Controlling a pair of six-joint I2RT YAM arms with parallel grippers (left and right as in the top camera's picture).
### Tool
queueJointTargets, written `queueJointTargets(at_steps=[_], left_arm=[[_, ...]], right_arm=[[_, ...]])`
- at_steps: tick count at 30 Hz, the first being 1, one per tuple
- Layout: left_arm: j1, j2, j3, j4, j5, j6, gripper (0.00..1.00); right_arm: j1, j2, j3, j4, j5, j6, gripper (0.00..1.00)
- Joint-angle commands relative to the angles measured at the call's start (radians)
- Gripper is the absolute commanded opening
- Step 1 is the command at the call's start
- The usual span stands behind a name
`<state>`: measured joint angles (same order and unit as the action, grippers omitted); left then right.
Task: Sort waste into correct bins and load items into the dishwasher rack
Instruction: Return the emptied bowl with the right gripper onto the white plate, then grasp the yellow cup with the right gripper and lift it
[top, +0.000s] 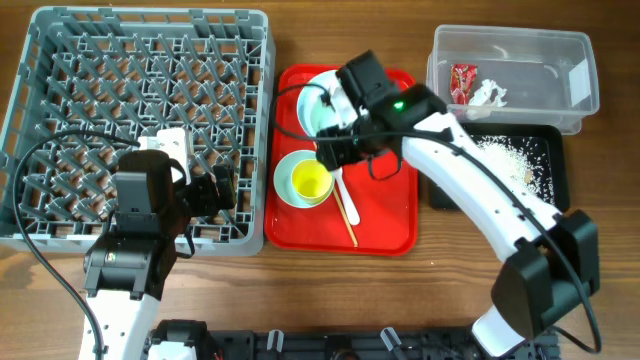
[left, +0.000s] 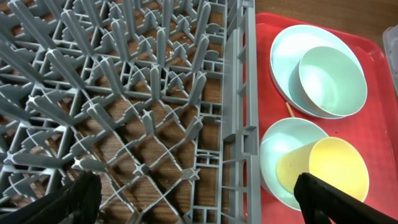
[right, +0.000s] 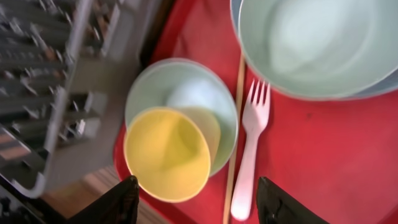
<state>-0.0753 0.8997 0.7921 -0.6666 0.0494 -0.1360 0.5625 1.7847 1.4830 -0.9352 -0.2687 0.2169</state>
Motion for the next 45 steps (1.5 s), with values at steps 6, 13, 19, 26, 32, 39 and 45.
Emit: queueJointTargets(at_steps=[6, 13, 19, 26, 32, 39, 45], left_arm=[[0.005, 0.000, 0.020, 0.003, -0.006, -0.003, 1.00], [0.005, 0.000, 0.020, 0.003, -0.006, -0.003, 1.00], [0.005, 0.000, 0.020, 0.003, -0.006, -0.003, 1.00], [0.005, 0.000, 0.020, 0.003, -0.006, -0.003, 1.00], [0.005, 0.000, 0.020, 0.003, 0.015, -0.003, 1.00], [0.005, 0.005, 0.020, 0.084, 0.347, -0.007, 1.00], [0.005, 0.067, 0.020, 0.245, 0.620, -0.055, 1.00]], right_arm=[[0.013, 0.085, -0.112, 0.080, -0.022, 0.077, 0.52], [0.014, 0.142, -0.116, 0.107, -0.022, 0.156, 0.33], [0.014, 0.147, -0.115, 0.123, -0.022, 0.180, 0.13], [0.011, 0.138, -0.086, 0.095, -0.021, 0.178, 0.04], [-0.049, 0.018, 0.042, 0.048, -0.025, 0.175, 0.04], [-0.193, -0.106, 0.062, 0.060, -0.187, 0.175, 0.04], [-0.262, -0.096, 0.061, 0.081, -0.475, 0.149, 0.04]])
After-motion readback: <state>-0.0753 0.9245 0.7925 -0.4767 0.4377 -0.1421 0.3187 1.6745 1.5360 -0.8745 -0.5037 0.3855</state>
